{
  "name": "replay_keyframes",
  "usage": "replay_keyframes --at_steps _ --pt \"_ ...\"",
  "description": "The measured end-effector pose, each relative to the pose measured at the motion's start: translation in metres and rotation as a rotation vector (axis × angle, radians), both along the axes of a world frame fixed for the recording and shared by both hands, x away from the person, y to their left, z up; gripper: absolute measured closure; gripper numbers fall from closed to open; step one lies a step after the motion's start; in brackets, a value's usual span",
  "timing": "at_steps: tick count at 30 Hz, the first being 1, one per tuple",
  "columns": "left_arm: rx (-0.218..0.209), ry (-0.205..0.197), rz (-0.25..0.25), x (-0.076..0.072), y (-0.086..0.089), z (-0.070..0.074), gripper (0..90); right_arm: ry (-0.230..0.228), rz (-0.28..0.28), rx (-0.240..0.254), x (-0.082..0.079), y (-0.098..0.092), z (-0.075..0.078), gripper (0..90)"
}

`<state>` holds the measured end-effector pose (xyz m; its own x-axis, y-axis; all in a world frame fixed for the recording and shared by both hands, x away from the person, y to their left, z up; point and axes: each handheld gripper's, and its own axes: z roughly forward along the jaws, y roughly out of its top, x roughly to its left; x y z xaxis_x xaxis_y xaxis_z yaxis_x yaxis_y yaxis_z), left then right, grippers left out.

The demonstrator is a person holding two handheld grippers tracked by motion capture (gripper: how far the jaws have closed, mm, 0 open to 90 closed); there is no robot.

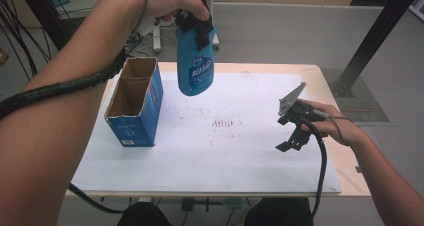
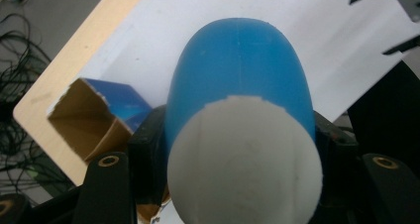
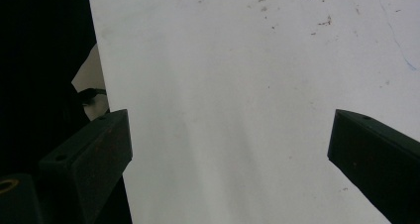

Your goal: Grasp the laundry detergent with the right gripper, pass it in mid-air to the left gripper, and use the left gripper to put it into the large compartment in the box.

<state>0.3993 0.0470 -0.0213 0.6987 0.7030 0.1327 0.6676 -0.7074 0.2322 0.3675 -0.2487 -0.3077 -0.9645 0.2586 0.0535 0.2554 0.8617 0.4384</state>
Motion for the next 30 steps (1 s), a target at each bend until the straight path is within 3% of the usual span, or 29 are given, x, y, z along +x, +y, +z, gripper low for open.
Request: replay_keyframes --at_steps 2,3,5,6,7,11,12,13,16,17,22,24,30 --pt "-0.016 -0.004 0.047 0.006 0.009 0.003 38.0 0.0 -0.006 -0.002 0.0 0.0 0.0 2.8" --pt "-0.016 -0.004 0.047 0.006 0.009 0.003 38.0 0.0 -0.006 -0.002 0.0 0.0 0.0 2.8" --pt "-0.029 -0.007 0.11 0.015 0.024 0.006 38.0 -0.003 -0.001 -0.006 0.0 0.0 0.0 2.9" --pt "-0.029 -0.007 0.11 0.015 0.024 0.006 37.9 -0.003 -0.001 -0.006 0.0 0.0 0.0 2.9" --pt "-0.033 -0.008 0.155 0.02 0.035 0.007 38.0 -0.003 0.0 -0.006 0.0 0.0 0.0 2.9" --pt "-0.027 -0.014 0.219 0.026 0.05 0.007 37.9 -0.002 -0.002 -0.008 0.001 0.0 0.0 3.0" --pt "-0.034 -0.02 0.273 0.03 0.062 0.008 37.9 -0.002 -0.006 -0.009 0.001 0.0 -0.001 3.0" --pt "-0.034 -0.02 0.273 0.03 0.062 0.008 37.9 -0.002 -0.006 -0.009 0.001 0.0 -0.001 3.0" --pt "-0.023 -0.028 0.338 0.034 0.083 0.011 38.0 0.0 -0.005 -0.011 0.001 0.0 -0.001 3.0" --pt "-0.023 -0.028 0.338 0.034 0.083 0.011 37.9 0.0 -0.005 -0.011 0.001 0.0 -0.001 3.0" --pt "-0.015 -0.03 0.429 0.038 0.103 0.011 37.9 -0.001 0.004 -0.023 0.001 0.004 -0.002 3.0" --pt "-0.036 -0.027 0.489 0.04 0.12 0.01 37.9 -0.002 0.006 -0.024 0.002 0.006 -0.002 3.0" --pt "-0.062 -0.036 0.563 0.041 0.14 0.005 37.9 -0.002 0.009 -0.025 0.001 0.007 -0.003 3.0"
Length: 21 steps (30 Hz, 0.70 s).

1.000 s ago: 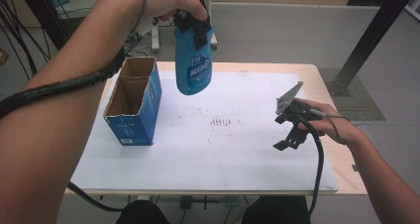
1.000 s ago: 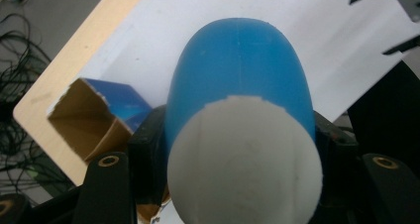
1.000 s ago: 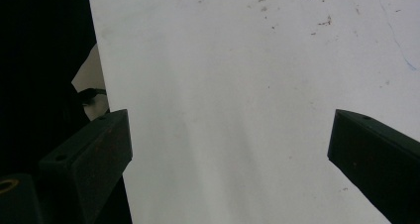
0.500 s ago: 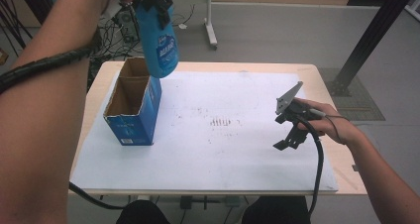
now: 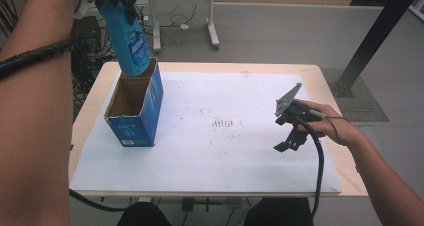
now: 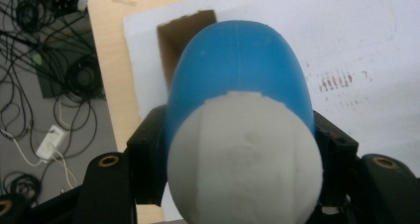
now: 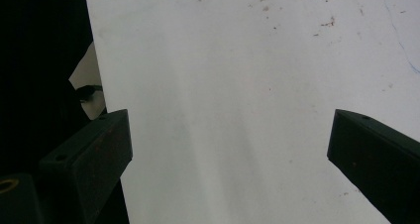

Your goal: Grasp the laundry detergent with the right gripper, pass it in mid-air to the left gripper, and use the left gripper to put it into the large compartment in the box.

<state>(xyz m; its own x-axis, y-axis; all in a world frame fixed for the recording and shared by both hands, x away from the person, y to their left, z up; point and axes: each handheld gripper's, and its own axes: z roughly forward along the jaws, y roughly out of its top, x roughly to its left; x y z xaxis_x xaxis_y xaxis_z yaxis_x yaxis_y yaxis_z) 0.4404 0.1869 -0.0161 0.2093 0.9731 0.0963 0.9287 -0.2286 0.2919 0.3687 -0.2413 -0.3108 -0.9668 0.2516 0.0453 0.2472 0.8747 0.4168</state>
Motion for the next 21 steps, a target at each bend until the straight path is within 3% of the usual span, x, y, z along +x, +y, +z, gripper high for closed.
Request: replay_keyframes --at_steps 3,9,21 --pt "0.003 0.0 0.038 0.001 0.009 -0.005 37.9 0.0 0.003 -0.003 0.0 0.001 -0.001 3.0" --pt "0.0 0.008 0.063 0.002 0.015 -0.013 37.9 -0.003 0.002 -0.007 0.0 0.002 0.001 3.0" --pt "0.013 0.026 0.089 0.007 0.019 -0.055 37.9 0.0 0.006 -0.006 -0.002 0.004 -0.002 3.1"
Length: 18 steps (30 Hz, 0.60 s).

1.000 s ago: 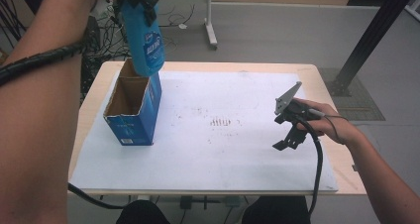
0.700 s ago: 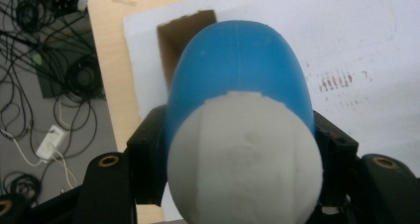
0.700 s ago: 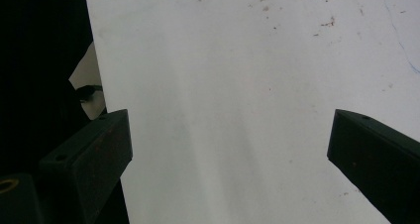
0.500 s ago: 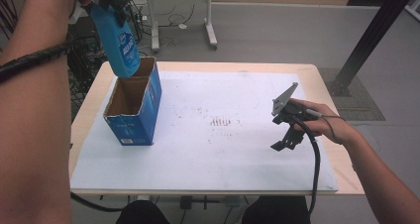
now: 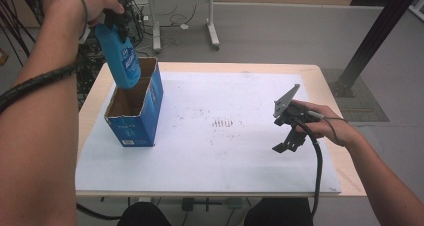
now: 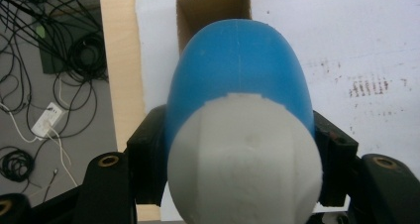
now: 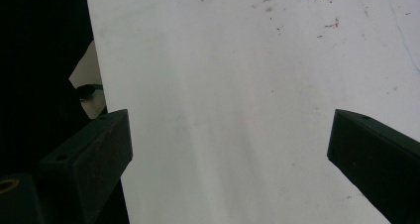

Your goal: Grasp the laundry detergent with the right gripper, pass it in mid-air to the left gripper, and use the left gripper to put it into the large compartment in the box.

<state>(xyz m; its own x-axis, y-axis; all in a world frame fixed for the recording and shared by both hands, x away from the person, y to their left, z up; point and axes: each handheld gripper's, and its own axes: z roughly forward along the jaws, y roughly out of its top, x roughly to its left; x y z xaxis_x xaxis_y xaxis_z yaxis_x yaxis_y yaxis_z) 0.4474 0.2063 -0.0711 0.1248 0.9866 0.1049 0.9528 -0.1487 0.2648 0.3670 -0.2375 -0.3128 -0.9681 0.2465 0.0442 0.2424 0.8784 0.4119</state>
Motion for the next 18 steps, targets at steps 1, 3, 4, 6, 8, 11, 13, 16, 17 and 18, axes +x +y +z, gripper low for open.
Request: replay_keyframes --at_steps 1,3,4,6,8,11,13,16,17,18 --pt "0.001 0.003 0.001 0.0 0.0 -0.003 37.9 -0.002 0.001 0.001 0.0 0.0 0.0 3.1" --pt "0.005 0.014 0.005 0.001 0.002 -0.015 37.9 0.0 0.001 0.002 0.0 0.001 -0.001 3.1" --pt "0.005 0.014 0.005 0.001 0.002 -0.015 37.9 0.0 0.001 0.002 0.0 0.001 -0.001 3.1" --pt "0.011 0.028 0.009 0.002 0.004 -0.025 37.9 0.001 0.004 0.0 -0.001 0.002 -0.001 3.1" --pt "0.013 0.03 0.013 0.002 0.005 -0.028 37.9 0.002 0.005 0.0 0.0 0.003 -0.001 3.1" --pt "0.018 0.044 0.022 0.002 0.009 -0.042 37.9 0.003 0.006 -0.002 0.0 0.004 -0.002 3.1" --pt "0.015 0.05 0.024 0.002 0.01 -0.046 37.9 0.003 0.007 0.0 0.0 0.004 -0.003 3.1" --pt "-0.002 0.058 0.031 0.003 0.015 -0.06 37.9 0.006 0.009 -0.005 0.0 0.005 -0.003 3.1" --pt "-0.002 0.058 0.031 0.003 0.015 -0.06 37.9 0.006 0.009 -0.005 0.0 0.005 -0.003 3.1" --pt "-0.004 0.061 0.033 0.003 0.015 -0.063 37.9 0.007 0.011 -0.005 0.0 0.006 -0.004 3.1"
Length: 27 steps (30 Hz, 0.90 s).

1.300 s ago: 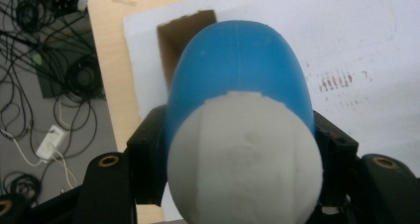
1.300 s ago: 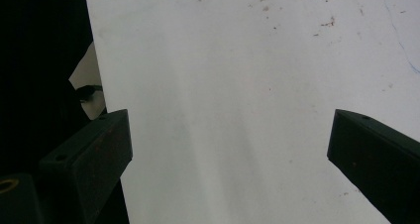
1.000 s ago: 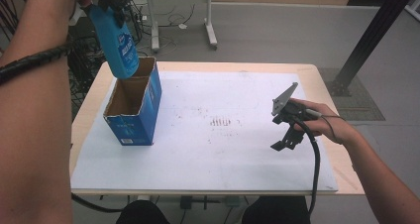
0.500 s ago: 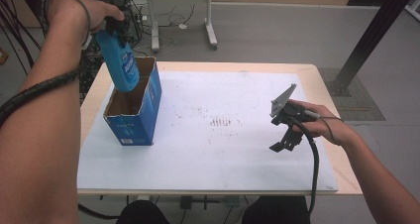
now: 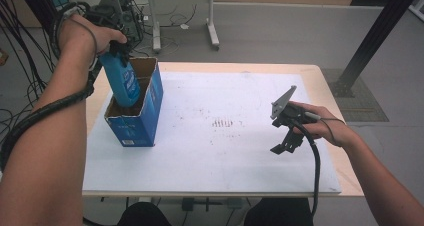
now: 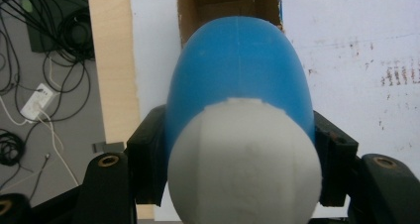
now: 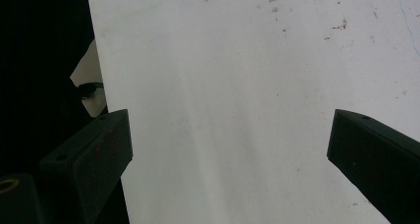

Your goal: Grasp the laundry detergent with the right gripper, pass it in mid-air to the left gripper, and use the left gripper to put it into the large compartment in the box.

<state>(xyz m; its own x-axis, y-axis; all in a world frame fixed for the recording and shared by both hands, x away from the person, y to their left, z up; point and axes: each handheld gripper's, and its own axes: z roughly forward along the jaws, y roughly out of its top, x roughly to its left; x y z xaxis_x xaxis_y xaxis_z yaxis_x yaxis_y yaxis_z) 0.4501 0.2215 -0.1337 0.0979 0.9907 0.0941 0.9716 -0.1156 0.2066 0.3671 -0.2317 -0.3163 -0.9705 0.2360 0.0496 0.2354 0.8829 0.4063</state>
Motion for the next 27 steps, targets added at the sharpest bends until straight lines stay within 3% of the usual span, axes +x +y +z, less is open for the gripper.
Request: replay_keyframes --at_steps 15,27 --pt "-0.008 0.02 0.013 0.001 0.003 -0.05 37.9 0.004 -0.002 -0.007 0.002 0.002 -0.004 3.1" --pt "0.017 0.029 0.006 0.002 -0.006 -0.089 37.9 0.005 0.007 -0.01 0.001 0.005 -0.005 3.1"
